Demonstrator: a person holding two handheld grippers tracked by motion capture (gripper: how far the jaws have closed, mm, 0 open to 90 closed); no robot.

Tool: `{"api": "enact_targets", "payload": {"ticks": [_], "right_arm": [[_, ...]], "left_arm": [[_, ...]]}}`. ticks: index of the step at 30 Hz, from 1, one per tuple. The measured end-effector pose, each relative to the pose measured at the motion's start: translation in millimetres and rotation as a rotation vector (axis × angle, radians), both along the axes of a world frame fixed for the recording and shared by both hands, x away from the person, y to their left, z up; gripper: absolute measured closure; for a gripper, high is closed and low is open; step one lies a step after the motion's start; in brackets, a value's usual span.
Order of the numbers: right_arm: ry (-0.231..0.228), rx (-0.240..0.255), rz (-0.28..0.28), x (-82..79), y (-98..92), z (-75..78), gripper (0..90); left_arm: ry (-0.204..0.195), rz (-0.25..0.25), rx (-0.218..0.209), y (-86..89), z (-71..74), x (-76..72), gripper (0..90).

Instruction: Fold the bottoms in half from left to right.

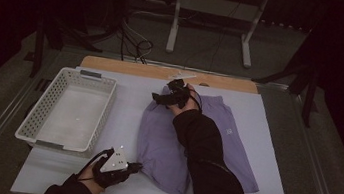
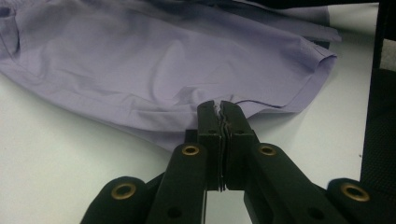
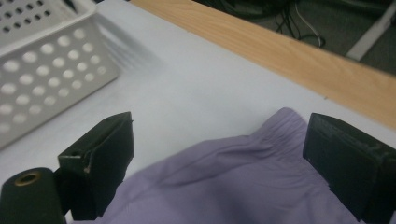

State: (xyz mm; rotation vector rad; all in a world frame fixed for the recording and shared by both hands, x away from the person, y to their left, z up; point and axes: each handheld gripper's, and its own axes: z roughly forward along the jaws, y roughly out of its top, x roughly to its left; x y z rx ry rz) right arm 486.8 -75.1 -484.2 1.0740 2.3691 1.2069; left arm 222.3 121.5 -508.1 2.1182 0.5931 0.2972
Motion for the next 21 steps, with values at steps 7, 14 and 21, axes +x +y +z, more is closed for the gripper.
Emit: {"api": "enact_targets", "payload": {"ticks": [7, 14, 21], "right_arm": [[0.1, -0.059, -0.14, 7.6, 21.2, -16.6, 19.3], [0.177, -0.111, -0.204, 10.7, 35.3, -30.5, 34.9], [0.167, -0.168, -0.247, 11.3, 49.0, -39.3, 46.0]], "left_arm": [[-0.004, -0.01, -0.002, -0.2, 0.2, -1.6, 88.1], [-0.014, -0.019, 0.012, -1.2, 0.1, -2.6, 88.2], [-0.012, -0.028, 0.02, -2.0, -1.4, -2.9, 88.2]]}}
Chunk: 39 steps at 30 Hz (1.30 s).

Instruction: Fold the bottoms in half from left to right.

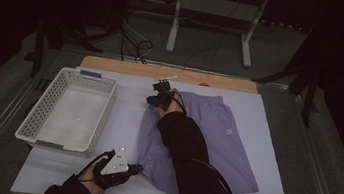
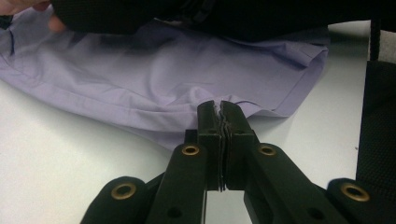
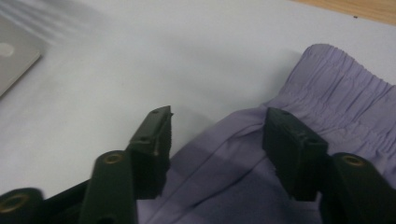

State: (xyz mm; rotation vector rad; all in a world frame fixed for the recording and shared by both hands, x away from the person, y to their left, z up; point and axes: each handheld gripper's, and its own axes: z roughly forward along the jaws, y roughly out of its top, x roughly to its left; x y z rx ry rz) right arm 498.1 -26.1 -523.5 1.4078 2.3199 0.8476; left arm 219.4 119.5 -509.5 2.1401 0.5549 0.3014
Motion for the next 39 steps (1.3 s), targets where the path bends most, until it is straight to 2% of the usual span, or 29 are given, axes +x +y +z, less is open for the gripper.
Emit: {"api": "enact_targets", "payload": {"ticks": [6, 8, 10, 13, 14, 15, 16, 23, 25, 29, 39], "right_arm": [[-0.007, -0.062, -0.028, -1.5, 7.2, -5.8, 55.3], [-0.029, -0.096, -0.032, -2.6, 7.6, -7.1, 61.9], [-0.029, -0.106, -0.029, -1.9, 7.0, -6.5, 70.8], [-0.014, -0.089, -0.044, -0.1, 3.6, -5.6, 80.9], [-0.02, -0.112, -0.044, 0.6, 2.1, -5.4, 85.2], [-0.018, -0.113, -0.041, 1.0, 1.7, -5.0, 87.9], [-0.009, -0.106, -0.044, 1.1, 1.4, -3.9, 88.5], [-0.072, -0.087, -0.031, -1.1, -4.1, 14.0, 89.4], [-0.074, -0.072, -0.022, -1.3, -6.6, 18.9, 89.4], [-0.079, -0.08, 0.003, -1.7, -12.4, 25.9, 89.4], [-0.117, -0.052, -0.007, -3.4, -30.6, 44.2, 89.5]], "left_arm": [[0.0, -0.003, 0.007, -0.2, -0.8, -0.1, 88.2], [0.003, -0.003, 0.008, -0.4, -1.8, -0.1, 88.2], [0.006, -0.002, 0.008, -0.5, -2.3, 0.0, 88.2], [0.006, -0.003, 0.01, -1.2, -2.5, -0.1, 88.2], [0.006, -0.003, 0.011, -1.3, -2.6, -0.1, 88.2], [0.007, -0.004, 0.011, -1.3, -2.7, 0.0, 88.2], [0.01, -0.004, 0.009, -1.3, -2.9, 0.2, 88.2], [0.003, 0.002, -0.011, -2.1, 0.4, -0.9, 88.2], [-0.001, 0.003, -0.015, -2.9, 1.5, -1.5, 88.2], [-0.003, -0.001, -0.024, -5.5, 4.3, -2.7, 88.2], [-0.023, -0.028, -0.05, -16.7, 14.8, -2.8, 88.3]]}}
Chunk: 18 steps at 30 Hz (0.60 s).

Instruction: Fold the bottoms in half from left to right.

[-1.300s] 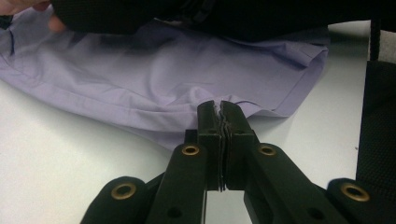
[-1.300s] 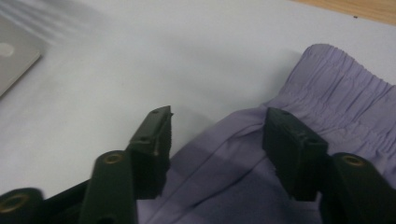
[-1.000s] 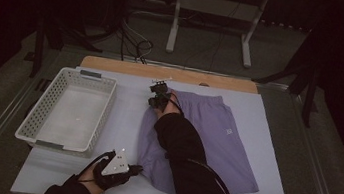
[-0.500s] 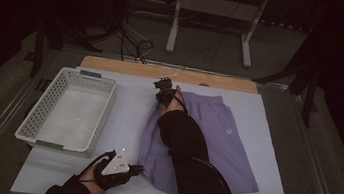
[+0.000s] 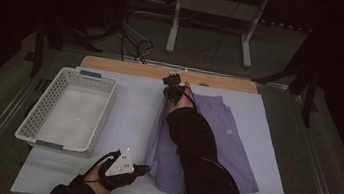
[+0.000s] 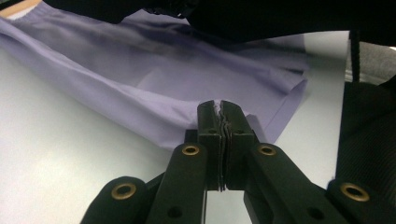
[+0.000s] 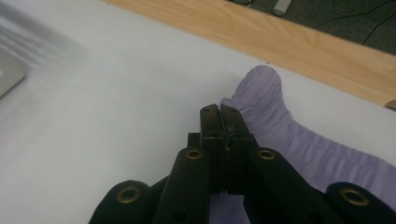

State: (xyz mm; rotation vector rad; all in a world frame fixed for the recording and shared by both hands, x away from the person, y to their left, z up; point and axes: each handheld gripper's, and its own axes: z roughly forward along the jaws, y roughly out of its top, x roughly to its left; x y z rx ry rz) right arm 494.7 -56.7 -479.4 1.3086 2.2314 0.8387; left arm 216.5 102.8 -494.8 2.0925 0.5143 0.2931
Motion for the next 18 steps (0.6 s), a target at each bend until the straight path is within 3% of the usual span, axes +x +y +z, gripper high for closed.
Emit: {"api": "enact_targets", "payload": {"ticks": [18], "right_arm": [[-0.05, 0.049, 0.001, -2.5, -45.3, 31.5, 89.5]], "left_arm": [[-0.058, -0.061, -0.018, -21.4, 29.6, 5.2, 88.2]]}}
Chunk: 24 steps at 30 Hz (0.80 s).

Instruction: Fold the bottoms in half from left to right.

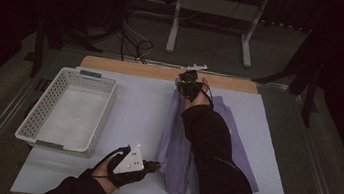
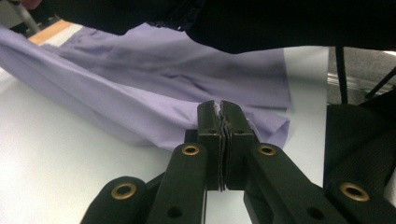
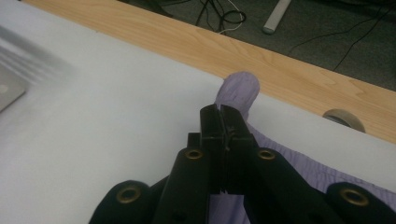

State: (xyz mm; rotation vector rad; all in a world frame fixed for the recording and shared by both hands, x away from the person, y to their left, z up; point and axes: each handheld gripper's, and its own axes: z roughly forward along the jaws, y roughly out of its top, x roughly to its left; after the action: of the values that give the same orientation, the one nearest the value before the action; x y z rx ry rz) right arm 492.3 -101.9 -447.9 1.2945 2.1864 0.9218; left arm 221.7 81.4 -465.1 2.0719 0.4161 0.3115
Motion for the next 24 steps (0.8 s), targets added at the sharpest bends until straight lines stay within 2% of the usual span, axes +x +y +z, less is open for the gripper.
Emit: {"api": "enact_targets", "payload": {"ticks": [1, 3, 6, 11, 14, 17, 24], "right_arm": [[-0.002, 0.003, 0.0, -0.2, -1.7, 1.1, 89.5], [-0.003, 0.005, -0.001, -0.6, -6.5, 3.8, 89.5], [-0.005, 0.005, -0.002, -1.2, -11.0, 5.6, 89.5], [-0.007, 0.013, -0.014, -2.2, -28.5, 9.9, 89.4], [-0.009, 0.015, -0.017, -2.6, -37.1, 11.1, 89.5], [-0.01, 0.018, -0.026, -2.9, -45.9, 12.5, 89.4], [-0.029, 0.006, -0.048, -2.9, -66.9, 20.9, 89.4]], "left_arm": [[-0.009, -0.003, 0.001, -1.9, 2.3, 0.4, 88.3], [-0.05, -0.014, 0.034, -6.8, 5.1, -1.4, 88.2], [-0.045, -0.037, 0.028, -14.1, 7.3, -0.3, 88.2], [-0.021, -0.056, 0.003, -21.3, 11.3, 5.1, 88.2], [-0.02, -0.069, -0.001, -25.8, 15.2, 7.5, 88.2], [-0.023, -0.081, -0.006, -31.3, 20.2, 10.3, 88.3], [-0.057, -0.119, -0.009, -46.3, 35.4, 18.5, 88.2]]}}
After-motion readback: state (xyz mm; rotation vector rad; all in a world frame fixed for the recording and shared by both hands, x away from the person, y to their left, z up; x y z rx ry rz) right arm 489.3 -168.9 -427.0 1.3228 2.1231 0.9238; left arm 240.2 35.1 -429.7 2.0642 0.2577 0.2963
